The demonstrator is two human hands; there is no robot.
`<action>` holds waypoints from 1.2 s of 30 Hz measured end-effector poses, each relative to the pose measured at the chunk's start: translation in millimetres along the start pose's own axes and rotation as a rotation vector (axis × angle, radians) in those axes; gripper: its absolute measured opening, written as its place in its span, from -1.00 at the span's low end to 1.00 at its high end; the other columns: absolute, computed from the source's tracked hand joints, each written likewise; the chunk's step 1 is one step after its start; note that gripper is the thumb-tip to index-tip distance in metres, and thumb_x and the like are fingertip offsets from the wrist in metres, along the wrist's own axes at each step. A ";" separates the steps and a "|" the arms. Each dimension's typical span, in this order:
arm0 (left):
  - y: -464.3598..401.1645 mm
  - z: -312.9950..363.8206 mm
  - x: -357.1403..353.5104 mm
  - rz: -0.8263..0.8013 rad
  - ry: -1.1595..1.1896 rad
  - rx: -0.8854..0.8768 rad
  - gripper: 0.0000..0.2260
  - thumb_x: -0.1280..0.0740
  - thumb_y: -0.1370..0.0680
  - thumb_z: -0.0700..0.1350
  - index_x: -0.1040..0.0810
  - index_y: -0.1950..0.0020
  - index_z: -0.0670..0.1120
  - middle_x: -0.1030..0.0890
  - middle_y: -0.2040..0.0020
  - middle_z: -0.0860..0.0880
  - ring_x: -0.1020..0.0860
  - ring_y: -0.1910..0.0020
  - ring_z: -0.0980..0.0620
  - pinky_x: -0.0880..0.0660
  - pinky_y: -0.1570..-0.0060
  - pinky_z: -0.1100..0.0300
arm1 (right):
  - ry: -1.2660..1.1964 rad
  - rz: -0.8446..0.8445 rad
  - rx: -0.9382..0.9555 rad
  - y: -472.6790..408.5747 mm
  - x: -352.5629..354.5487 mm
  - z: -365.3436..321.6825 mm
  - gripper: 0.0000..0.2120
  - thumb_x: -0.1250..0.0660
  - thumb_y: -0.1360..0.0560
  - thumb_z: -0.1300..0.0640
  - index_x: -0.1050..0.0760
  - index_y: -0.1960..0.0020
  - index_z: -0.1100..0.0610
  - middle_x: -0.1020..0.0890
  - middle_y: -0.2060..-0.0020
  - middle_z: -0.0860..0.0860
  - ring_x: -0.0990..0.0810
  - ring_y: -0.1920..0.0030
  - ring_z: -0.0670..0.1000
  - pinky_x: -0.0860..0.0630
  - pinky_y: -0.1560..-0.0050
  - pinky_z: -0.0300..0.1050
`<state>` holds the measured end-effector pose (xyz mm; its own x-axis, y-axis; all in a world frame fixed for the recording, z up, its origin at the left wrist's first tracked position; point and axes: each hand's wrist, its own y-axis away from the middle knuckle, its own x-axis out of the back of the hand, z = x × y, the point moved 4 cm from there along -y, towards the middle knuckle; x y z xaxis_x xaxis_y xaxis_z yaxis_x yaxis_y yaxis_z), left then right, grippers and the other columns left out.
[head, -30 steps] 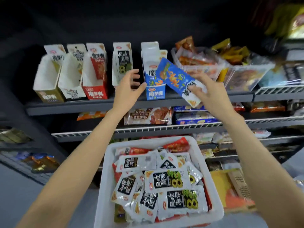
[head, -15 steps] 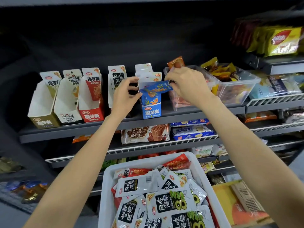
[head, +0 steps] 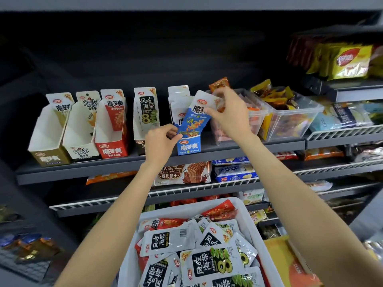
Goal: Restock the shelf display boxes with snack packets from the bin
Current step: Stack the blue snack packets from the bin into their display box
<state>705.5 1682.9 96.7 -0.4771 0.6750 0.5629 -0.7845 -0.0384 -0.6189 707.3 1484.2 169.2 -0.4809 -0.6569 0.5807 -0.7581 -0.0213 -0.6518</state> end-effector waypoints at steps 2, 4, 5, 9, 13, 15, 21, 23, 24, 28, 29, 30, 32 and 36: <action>-0.1 -2.5 -1.8 0.003 0.049 0.065 -0.84 -0.49 -0.43 -0.11 -0.66 0.07 -0.16 -0.67 0.20 -0.04 -0.55 0.27 0.13 -0.51 0.18 0.28 | -0.108 -0.086 -0.070 -0.2 -10.4 5.2 -0.66 -0.43 -0.45 0.07 -0.42 -0.14 0.15 -0.60 -0.05 0.04 -0.61 0.02 -0.03 -0.56 0.20 -0.17; 0.3 -2.0 -3.4 0.019 0.084 0.078 -0.84 -0.49 -0.42 -0.12 -0.66 0.07 -0.17 -0.68 0.20 -0.05 -0.56 0.27 0.14 -0.50 0.18 0.30 | -0.287 -0.127 -0.083 -0.6 -14.9 0.5 -0.76 -0.40 -0.49 0.16 -0.38 -0.06 0.15 -0.62 -0.03 0.06 -0.65 0.04 -0.04 -0.62 0.29 -0.16; 1.9 -0.3 -4.4 0.033 0.093 0.064 -0.84 -0.49 -0.42 -0.13 -0.66 0.07 -0.18 -0.68 0.20 -0.06 -0.56 0.27 0.15 -0.52 0.18 0.29 | -0.296 -0.106 -0.058 -1.8 -14.1 -3.1 -0.78 -0.38 -0.50 0.17 -0.37 -0.04 0.16 -0.63 -0.01 0.06 -0.65 0.06 -0.06 -0.63 0.28 -0.14; 6.1 7.4 -9.7 0.044 0.062 0.003 -0.82 -0.49 -0.42 -0.15 -0.60 0.04 -0.17 -0.63 0.12 -0.06 -0.55 0.27 0.14 -0.57 0.23 0.19 | -0.070 -0.039 0.098 -4.0 -11.0 -8.2 -0.82 -0.36 -0.50 0.16 -0.42 -0.03 0.21 -0.63 0.05 0.03 -0.52 0.13 -0.11 -0.33 0.29 -0.46; -0.5 1.0 -11.0 0.018 0.135 0.151 -0.65 -0.50 -0.40 -0.17 -0.44 -0.08 -0.14 -0.47 -0.05 0.00 -0.49 0.21 0.19 -0.45 0.21 0.30 | -0.008 -0.084 0.228 -8.6 -16.8 -6.5 -0.81 -0.34 -0.52 0.18 -0.48 -0.09 0.25 -0.63 0.03 0.10 -0.52 0.08 -0.07 -0.31 0.26 -0.42; -1.5 -1.4 -13.4 -0.007 0.214 0.194 -0.58 -0.49 -0.41 -0.20 -0.39 -0.17 -0.14 -0.46 -0.13 0.01 -0.49 0.02 0.17 -0.49 0.08 0.24 | -0.001 -0.101 0.296 -12.7 -18.6 -10.4 -0.79 -0.33 -0.52 0.18 -0.50 -0.11 0.26 -0.64 0.01 0.12 -0.58 0.04 0.01 -0.49 0.18 -0.21; 5.8 -2.5 -19.7 -0.034 0.442 0.251 -0.57 -0.40 -0.47 -0.32 -0.38 -0.29 -0.14 -0.50 -0.21 0.03 -0.48 -0.16 0.17 -0.46 -0.10 0.34 | 0.063 -0.095 0.499 -15.6 -21.4 -14.5 -0.89 -0.44 -0.44 0.22 -0.59 0.06 0.23 -0.65 0.15 0.08 -0.43 0.18 -0.12 -0.31 0.29 -0.28; 5.7 -2.0 -22.9 -0.030 0.455 0.269 -0.57 -0.38 -0.47 -0.33 -0.39 -0.30 -0.13 -0.51 -0.21 0.02 -0.49 -0.16 0.15 -0.48 -0.13 0.26 | 0.072 -0.098 0.557 -14.2 -18.5 -18.9 -0.93 -0.44 -0.41 0.24 -0.58 0.12 0.20 -0.63 0.19 0.06 -0.46 0.22 -0.04 -0.35 0.30 -0.20; 4.9 -1.5 -24.4 -0.025 0.460 0.287 -0.57 -0.37 -0.47 -0.34 -0.39 -0.30 -0.13 -0.52 -0.22 0.00 -0.49 -0.16 0.15 -0.48 -0.12 0.26 | 0.079 -0.106 0.573 -14.8 -18.8 -22.0 -0.95 -0.44 -0.41 0.24 -0.57 0.15 0.20 -0.63 0.21 0.05 -0.48 0.24 -0.02 -0.35 0.32 -0.19; 4.5 0.6 -28.6 -0.001 0.510 0.340 -0.55 -0.33 -0.47 -0.40 -0.38 -0.32 -0.14 -0.50 -0.26 -0.05 -0.47 -0.18 0.16 -0.50 -0.10 0.30 | 0.199 -0.156 0.548 -12.0 -32.3 -26.3 -0.97 -0.42 -0.38 0.27 -0.61 0.18 0.18 -0.65 0.26 0.05 -0.60 0.24 0.05 -0.45 0.35 -0.16; 5.3 0.4 -29.1 -0.003 0.536 0.341 -0.54 -0.32 -0.47 -0.40 -0.37 -0.34 -0.14 -0.49 -0.27 -0.06 -0.46 -0.20 0.15 -0.49 -0.14 0.27 | 0.215 -0.146 0.533 -7.6 -37.5 -23.7 -0.93 -0.43 -0.36 0.31 -0.62 0.20 0.16 -0.66 0.27 0.04 -0.60 0.25 0.07 -0.48 0.36 -0.16; 6.3 -0.5 -29.7 -0.009 0.566 0.344 -0.51 -0.31 -0.48 -0.41 -0.34 -0.37 -0.14 -0.47 -0.29 -0.06 -0.45 -0.23 0.14 -0.48 -0.18 0.27 | 0.216 -0.136 0.515 -2.2 -42.0 -21.5 -0.89 -0.43 -0.32 0.34 -0.62 0.23 0.15 -0.65 0.30 0.04 -0.60 0.27 0.09 -0.51 0.37 -0.14; 7.5 -2.4 -30.1 -0.034 0.615 0.349 -0.45 -0.32 -0.49 -0.40 -0.27 -0.44 -0.12 -0.42 -0.35 -0.04 -0.41 -0.29 0.15 -0.44 -0.19 0.33 | 0.208 -0.095 0.512 6.1 -48.0 -20.5 -0.82 -0.47 -0.25 0.39 -0.64 0.26 0.14 -0.66 0.33 0.03 -0.59 0.30 0.12 -0.54 0.33 -0.07; 2.7 5.4 -27.3 -0.086 0.693 0.337 -0.35 -0.30 -0.52 -0.37 -0.13 -0.52 -0.05 -0.36 -0.40 0.03 -0.37 -0.33 0.17 -0.45 -0.21 0.28 | 0.075 0.018 0.285 3.9 -41.0 -13.2 -0.84 -0.48 -0.38 0.16 -0.63 0.06 0.15 -0.63 0.19 0.01 -0.50 0.12 0.08 -0.45 0.08 -0.06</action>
<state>714.3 1660.4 82.6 -0.1388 0.9884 0.0614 -0.9388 -0.1116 -0.3258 718.3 1521.0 149.2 -0.5327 -0.6014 0.5955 -0.5999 -0.2280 -0.7669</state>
